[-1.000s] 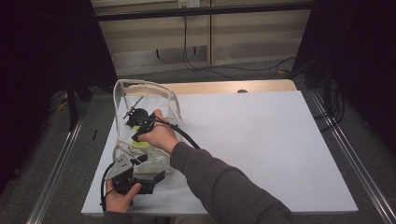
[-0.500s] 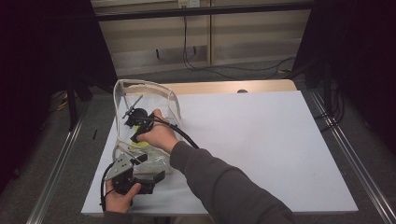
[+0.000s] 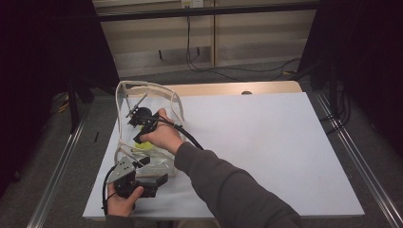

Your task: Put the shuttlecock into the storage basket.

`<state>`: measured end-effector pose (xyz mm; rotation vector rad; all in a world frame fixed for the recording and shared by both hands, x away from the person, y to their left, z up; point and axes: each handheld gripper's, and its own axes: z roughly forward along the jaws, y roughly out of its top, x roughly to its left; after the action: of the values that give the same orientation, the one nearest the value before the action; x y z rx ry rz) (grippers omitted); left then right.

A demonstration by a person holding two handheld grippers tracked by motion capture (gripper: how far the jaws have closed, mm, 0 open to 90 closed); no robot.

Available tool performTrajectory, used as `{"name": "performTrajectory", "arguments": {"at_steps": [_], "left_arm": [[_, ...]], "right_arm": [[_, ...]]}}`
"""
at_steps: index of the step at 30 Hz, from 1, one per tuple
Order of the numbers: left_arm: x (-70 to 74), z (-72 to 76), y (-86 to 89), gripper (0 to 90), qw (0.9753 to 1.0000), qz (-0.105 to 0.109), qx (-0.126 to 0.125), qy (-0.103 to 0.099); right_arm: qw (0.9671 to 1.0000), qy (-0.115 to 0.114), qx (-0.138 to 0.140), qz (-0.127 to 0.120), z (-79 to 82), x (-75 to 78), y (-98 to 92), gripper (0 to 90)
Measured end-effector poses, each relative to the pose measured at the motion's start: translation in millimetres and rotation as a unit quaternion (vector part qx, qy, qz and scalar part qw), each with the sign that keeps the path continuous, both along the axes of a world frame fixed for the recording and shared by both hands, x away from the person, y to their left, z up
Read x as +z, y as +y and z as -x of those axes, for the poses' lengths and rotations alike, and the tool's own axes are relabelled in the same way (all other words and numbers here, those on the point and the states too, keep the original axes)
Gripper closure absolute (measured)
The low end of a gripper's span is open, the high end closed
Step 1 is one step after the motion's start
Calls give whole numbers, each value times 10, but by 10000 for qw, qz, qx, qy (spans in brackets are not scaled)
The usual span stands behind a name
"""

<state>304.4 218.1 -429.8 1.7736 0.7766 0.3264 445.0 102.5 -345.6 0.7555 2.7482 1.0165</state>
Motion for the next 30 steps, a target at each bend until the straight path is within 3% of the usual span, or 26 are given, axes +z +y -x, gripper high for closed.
{"name": "performTrajectory", "arguments": {"at_steps": [12,30], "left_arm": [[2,-2,5,38,10000,3,-34,0],[4,-3,8,38,10000,-13,-33,-29]], "right_arm": [[9999,-38,-117,2,-13,24,-29,534],[9996,-52,-283,-44,-43,48,-70,388]]}}
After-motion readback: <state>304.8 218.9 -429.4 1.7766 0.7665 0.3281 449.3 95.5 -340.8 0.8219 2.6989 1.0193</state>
